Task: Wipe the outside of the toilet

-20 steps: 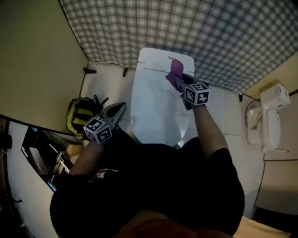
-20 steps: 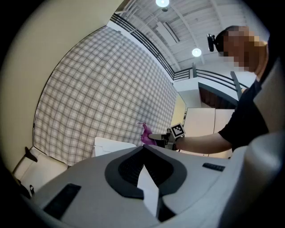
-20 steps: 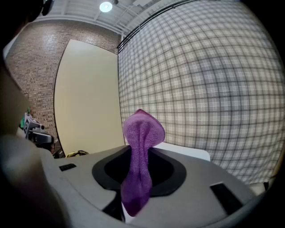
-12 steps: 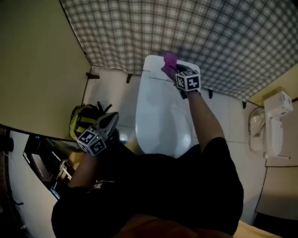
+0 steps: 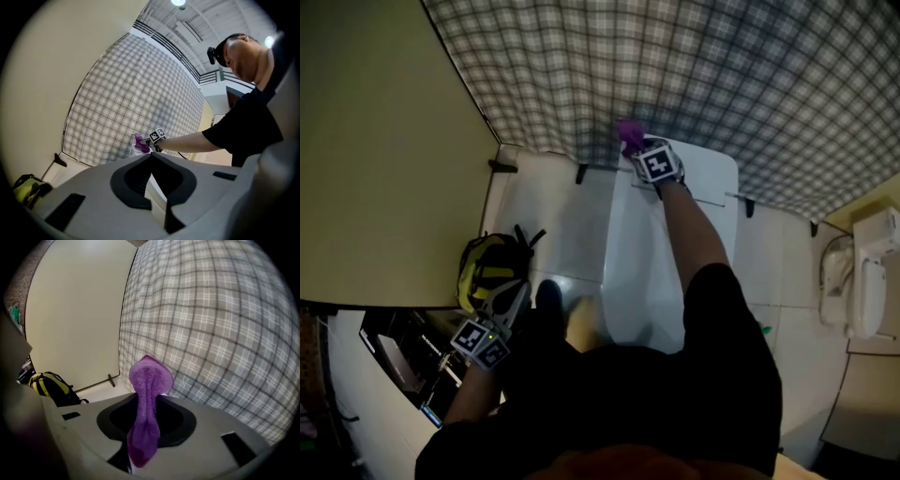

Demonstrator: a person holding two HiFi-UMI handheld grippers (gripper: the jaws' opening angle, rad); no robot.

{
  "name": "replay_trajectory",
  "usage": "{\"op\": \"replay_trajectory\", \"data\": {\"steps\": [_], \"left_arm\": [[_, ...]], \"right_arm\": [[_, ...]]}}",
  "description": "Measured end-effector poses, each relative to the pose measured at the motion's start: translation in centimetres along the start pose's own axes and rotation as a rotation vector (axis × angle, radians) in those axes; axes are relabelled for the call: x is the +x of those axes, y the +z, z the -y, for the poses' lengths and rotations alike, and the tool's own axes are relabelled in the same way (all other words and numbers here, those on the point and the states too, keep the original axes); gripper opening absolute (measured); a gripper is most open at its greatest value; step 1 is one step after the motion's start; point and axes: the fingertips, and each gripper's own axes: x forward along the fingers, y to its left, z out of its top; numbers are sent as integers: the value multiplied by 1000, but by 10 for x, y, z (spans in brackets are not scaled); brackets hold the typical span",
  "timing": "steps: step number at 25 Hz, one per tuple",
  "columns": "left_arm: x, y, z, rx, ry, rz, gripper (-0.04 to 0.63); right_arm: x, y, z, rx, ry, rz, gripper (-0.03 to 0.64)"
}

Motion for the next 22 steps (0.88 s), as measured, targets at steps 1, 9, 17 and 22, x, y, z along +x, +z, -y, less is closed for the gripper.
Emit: {"op": "replay_trajectory", "data": {"steps": [1, 9, 17, 22], "left_arm": [[-1, -1, -5, -3, 1, -1, -8], [15, -2, -40, -52, -7, 3, -8], [15, -8, -52, -90, 49, -19, -8], [19, -10, -41, -119, 66, -59, -8]], "right_arm": [[12, 2, -1, 4, -5, -7, 110], [77, 15, 1, -45, -60, -49, 114], [92, 14, -4, -161, 29, -32, 115], [77, 7, 11, -142, 23, -8, 115]]}}
